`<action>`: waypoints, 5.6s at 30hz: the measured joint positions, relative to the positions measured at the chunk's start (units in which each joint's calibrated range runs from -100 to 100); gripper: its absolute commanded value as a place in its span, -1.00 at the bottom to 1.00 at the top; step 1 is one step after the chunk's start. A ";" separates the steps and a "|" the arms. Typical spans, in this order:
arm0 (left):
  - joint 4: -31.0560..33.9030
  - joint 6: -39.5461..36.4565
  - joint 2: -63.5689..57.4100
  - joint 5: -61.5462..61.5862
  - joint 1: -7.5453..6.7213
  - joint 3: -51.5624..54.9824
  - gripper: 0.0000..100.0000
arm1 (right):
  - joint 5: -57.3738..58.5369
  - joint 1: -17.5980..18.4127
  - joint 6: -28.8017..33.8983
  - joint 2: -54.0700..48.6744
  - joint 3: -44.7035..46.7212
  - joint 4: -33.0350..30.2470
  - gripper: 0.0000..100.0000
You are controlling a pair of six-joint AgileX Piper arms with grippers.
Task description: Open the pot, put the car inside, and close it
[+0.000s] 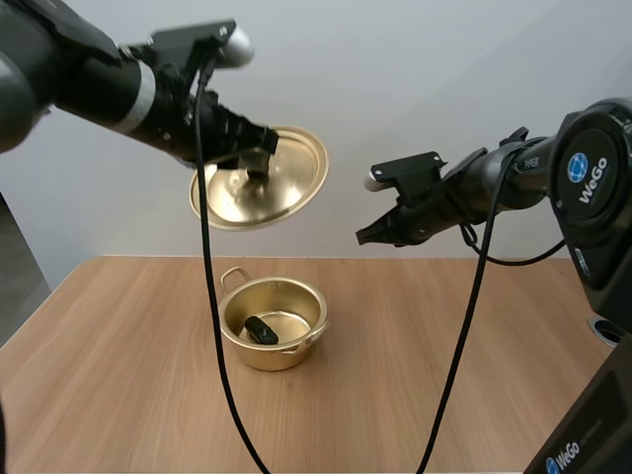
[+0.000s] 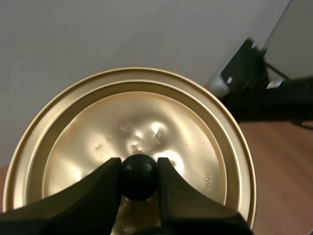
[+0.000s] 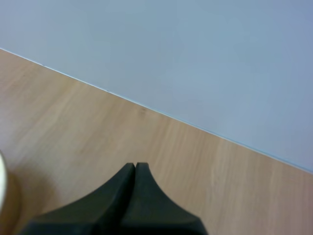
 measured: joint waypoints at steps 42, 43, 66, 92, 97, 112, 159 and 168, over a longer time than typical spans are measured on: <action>11.65 6.15 28.40 -25.99 -7.84 17.64 -0.99 | 34.32 -14.15 -2.60 -7.13 1.21 6.63 -1.00; 11.65 6.51 28.40 -26.51 -7.84 18.14 -0.90 | 34.32 -14.15 -2.60 -7.13 1.21 6.63 -1.00; -5.71 7.72 2.38 -58.34 0.87 20.01 1.00 | 34.67 -14.15 -21.74 -9.81 12.15 23.30 -1.00; 5.85 0.59 -50.92 -71.92 2.81 55.20 1.00 | 45.65 -10.92 -18.76 -45.18 39.59 18.92 -1.00; 14.74 -6.90 -60.95 -79.02 2.81 65.30 1.00 | 33.25 -5.57 -11.34 -54.77 45.02 10.97 -1.00; 39.19 -29.30 -67.23 -76.44 2.81 76.99 1.00 | -6.15 -3.36 4.61 -83.39 57.69 1.08 -1.00; 44.52 -44.34 -67.23 -69.85 -7.73 76.99 -1.00 | -4.89 0.33 55.15 -89.89 62.74 -48.53 -1.00; 44.52 -44.34 -67.23 -69.85 -7.73 76.99 -1.00 | -4.89 0.33 55.15 -89.89 62.74 -48.53 -1.00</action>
